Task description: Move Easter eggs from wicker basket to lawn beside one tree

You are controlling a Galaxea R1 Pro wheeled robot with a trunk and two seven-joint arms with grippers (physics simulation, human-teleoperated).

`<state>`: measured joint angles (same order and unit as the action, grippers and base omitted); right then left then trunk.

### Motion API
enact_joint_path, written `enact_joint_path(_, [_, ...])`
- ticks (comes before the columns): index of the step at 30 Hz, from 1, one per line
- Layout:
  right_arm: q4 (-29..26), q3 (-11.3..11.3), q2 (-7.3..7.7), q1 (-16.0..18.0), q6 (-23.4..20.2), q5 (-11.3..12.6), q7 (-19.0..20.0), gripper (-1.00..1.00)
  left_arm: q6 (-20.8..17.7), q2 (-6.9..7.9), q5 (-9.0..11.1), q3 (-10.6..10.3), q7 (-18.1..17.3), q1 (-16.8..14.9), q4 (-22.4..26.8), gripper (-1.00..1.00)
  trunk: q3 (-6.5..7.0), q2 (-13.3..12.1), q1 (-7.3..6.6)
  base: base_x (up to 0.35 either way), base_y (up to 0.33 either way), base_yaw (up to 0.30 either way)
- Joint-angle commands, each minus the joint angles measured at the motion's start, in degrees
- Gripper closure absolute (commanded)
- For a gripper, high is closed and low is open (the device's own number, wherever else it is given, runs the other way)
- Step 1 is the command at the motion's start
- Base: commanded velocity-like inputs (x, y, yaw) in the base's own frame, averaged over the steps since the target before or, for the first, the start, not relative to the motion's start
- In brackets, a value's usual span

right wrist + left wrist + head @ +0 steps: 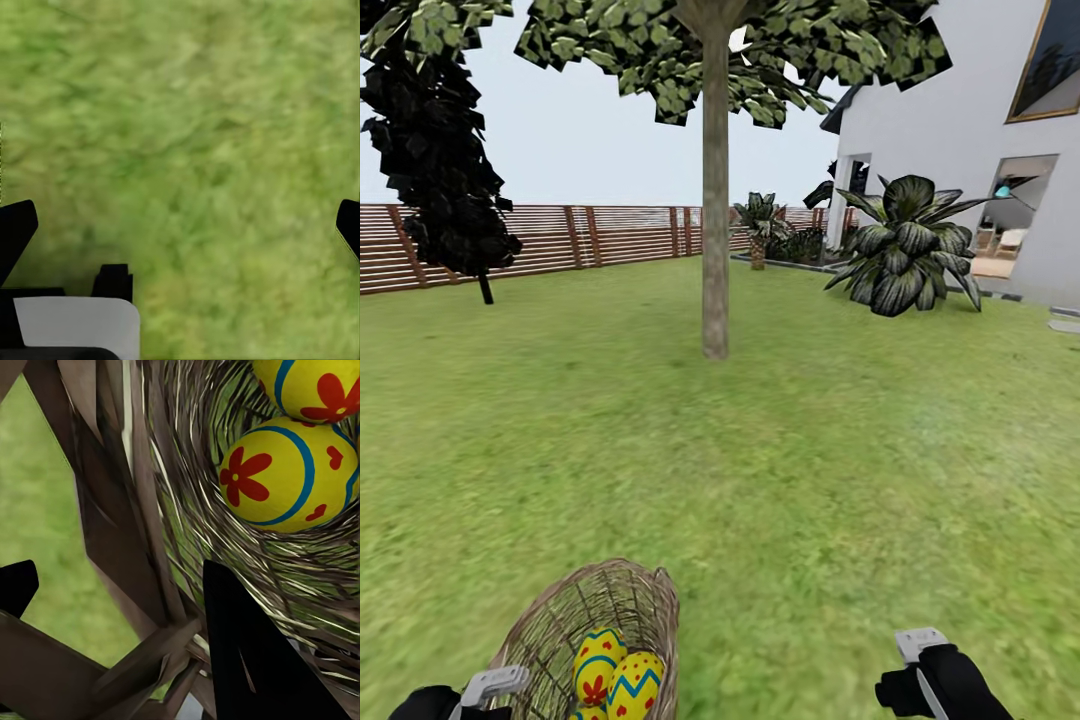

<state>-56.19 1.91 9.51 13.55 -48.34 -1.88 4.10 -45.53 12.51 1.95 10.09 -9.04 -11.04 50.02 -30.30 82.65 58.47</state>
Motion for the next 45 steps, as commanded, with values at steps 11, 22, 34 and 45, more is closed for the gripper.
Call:
enact_joint_path(11, [-0.06,0.11,0.07,0.01,-0.23,-0.27,0.27,-1.00,-0.35,-0.03,0.51,0.11,-0.19,-0.04,0.07,1.00,-0.06,0.03,0.03,0.339,0.000,0.000])
enact_joint_path(22, [1.62,0.19,0.44,0.02,0.10,-0.53,0.24,-1.00,-0.32,-0.55,0.34,0.07,-0.19,-0.04,-0.01,1.00,-0.06,0.03,0.03,0.091,0.000,0.000])
enact_joint_path(34, [2.16,0.38,0.31,0.03,0.22,-0.65,0.34,-1.00,-0.35,-0.90,0.41,0.11,-0.22,-0.04,-0.01,1.00,-0.06,0.03,0.03,0.253,0.002,0.000])
enact_joint_path(45, [2.12,0.28,0.61,0.01,-0.09,-0.67,0.31,-1.00,-0.35,-0.99,0.37,0.11,-0.21,-0.04,-0.01,1.00,0.08,0.03,0.03,0.337,0.000,0.000])
